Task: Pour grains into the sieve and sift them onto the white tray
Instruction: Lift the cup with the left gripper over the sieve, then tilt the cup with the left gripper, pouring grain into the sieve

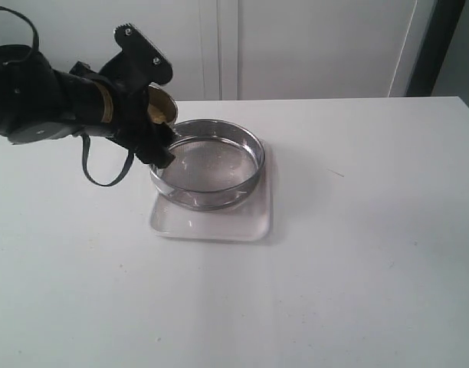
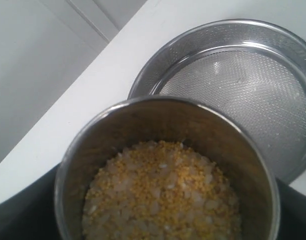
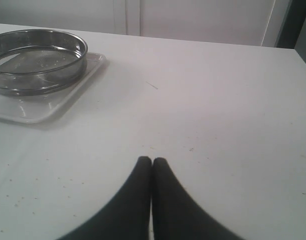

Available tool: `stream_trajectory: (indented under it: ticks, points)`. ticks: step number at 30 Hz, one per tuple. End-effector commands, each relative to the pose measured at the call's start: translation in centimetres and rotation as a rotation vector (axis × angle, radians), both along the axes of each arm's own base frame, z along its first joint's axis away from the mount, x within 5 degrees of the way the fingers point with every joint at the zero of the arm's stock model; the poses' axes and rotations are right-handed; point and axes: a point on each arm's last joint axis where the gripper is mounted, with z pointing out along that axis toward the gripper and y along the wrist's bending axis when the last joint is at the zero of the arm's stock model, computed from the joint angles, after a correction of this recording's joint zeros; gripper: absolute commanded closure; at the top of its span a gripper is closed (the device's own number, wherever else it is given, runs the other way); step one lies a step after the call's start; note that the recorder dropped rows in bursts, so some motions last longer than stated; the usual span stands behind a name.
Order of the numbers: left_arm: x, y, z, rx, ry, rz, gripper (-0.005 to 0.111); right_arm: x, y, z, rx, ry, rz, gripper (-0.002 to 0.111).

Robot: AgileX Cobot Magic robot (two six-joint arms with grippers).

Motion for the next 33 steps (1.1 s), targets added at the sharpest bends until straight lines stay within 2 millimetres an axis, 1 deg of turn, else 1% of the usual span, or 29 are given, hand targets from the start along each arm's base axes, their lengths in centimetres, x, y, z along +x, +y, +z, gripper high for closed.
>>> stream_trajectory:
  ticks: [1, 8, 11, 16, 20, 22, 26, 30, 33]
  points:
    - [1.3, -0.8, 0.0, 0.021, -0.015, 0.001, 0.107, 0.0, 0.0, 0.0, 0.011, -0.007, 0.003, 0.108]
    - [3.2, -1.6, -0.1, 0.046, -0.023, 0.02, 0.107, 0.0, 0.0, 0.0, 0.011, -0.007, 0.003, 0.108]
    - [3.8, -1.6, -0.7, 0.098, -0.008, 0.039, 0.107, 0.0, 0.0, 0.0, 0.011, -0.007, 0.003, 0.108]
    - [3.8, -1.4, -0.8, 0.127, 0.008, 0.058, 0.107, 0.0, 0.0, 0.0, 0.011, -0.007, 0.003, 0.108]
    - [3.6, -1.2, -1.2, 0.121, 0.065, 0.09, 0.107, 0.0, 0.0, 0.0, 0.011, -0.007, 0.003, 0.108]
    - [3.4, -1.3, -1.4, 0.13, 0.09, 0.061, 0.107, 0.0, 0.0, 0.0, 0.011, -0.007, 0.003, 0.108]
    - [2.9, -1.8, -1.0, 0.168, 0.191, -0.018, 0.107, 0.0, 0.0, 0.0, 0.011, -0.007, 0.003, 0.108]
    - [2.3, -2.6, 0.3, 0.256, 0.249, -0.208, 0.107, 0.0, 0.0, 0.0, 0.011, -0.007, 0.003, 0.108]
    - [2.4, -2.7, 1.3, 0.287, 0.25, -0.244, 0.107, 0.0, 0.0, 0.0, 0.011, -0.007, 0.003, 0.108]
